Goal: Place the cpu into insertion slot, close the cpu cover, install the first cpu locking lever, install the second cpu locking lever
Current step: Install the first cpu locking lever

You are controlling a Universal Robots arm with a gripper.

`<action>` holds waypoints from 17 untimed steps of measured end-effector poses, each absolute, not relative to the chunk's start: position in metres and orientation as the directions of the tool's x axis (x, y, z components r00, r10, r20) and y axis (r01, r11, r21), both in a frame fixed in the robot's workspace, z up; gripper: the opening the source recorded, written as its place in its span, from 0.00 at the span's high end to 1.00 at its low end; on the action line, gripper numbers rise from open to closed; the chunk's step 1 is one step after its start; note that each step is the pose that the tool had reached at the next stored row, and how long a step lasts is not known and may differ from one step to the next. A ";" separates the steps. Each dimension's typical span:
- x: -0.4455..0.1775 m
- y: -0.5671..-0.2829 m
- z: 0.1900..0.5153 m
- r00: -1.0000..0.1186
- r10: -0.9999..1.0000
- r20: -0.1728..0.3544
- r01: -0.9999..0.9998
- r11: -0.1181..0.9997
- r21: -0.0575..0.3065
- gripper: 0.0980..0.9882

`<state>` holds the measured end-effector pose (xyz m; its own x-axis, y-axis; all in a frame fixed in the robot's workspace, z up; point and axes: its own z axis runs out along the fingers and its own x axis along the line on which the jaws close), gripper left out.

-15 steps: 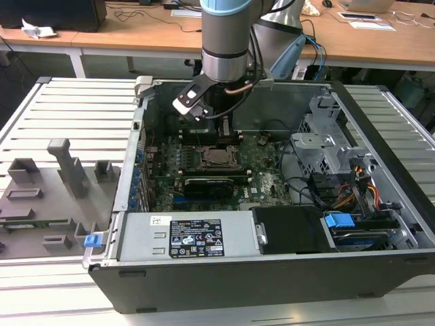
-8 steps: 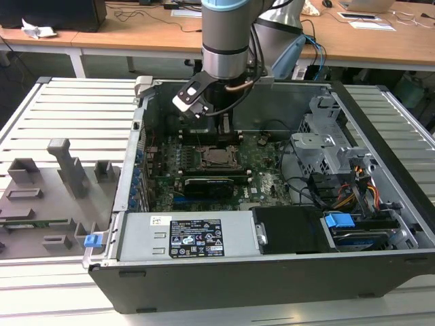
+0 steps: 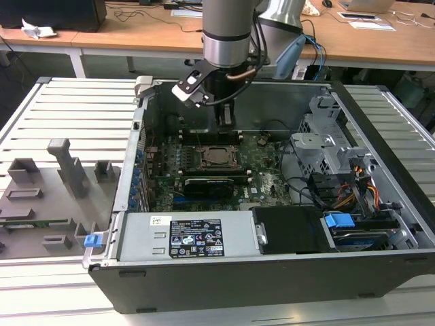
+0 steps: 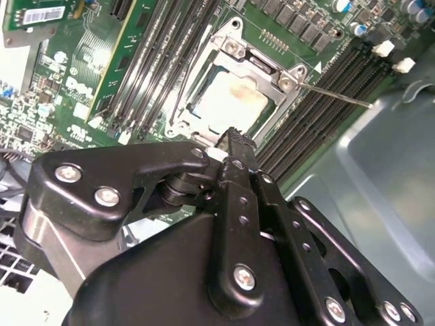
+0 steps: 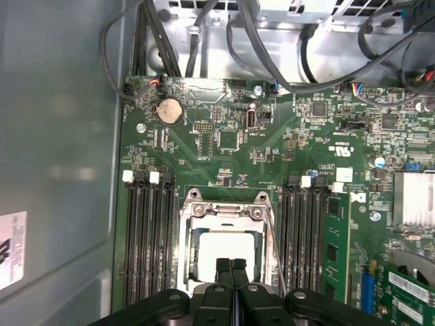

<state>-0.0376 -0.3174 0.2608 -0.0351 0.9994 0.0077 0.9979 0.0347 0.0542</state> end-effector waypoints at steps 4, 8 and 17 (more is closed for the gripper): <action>-0.038 -0.317 0.269 -0.035 0.999 0.008 0.998 0.035 0.046 0.99; -0.038 -0.317 0.269 -0.040 0.999 0.016 0.999 0.040 0.031 0.99; -0.038 -0.317 0.269 -0.183 0.983 0.016 0.983 0.183 0.029 0.99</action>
<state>-0.0376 -0.3172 0.2685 -0.1835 0.9829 0.0160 0.9827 0.1830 0.0290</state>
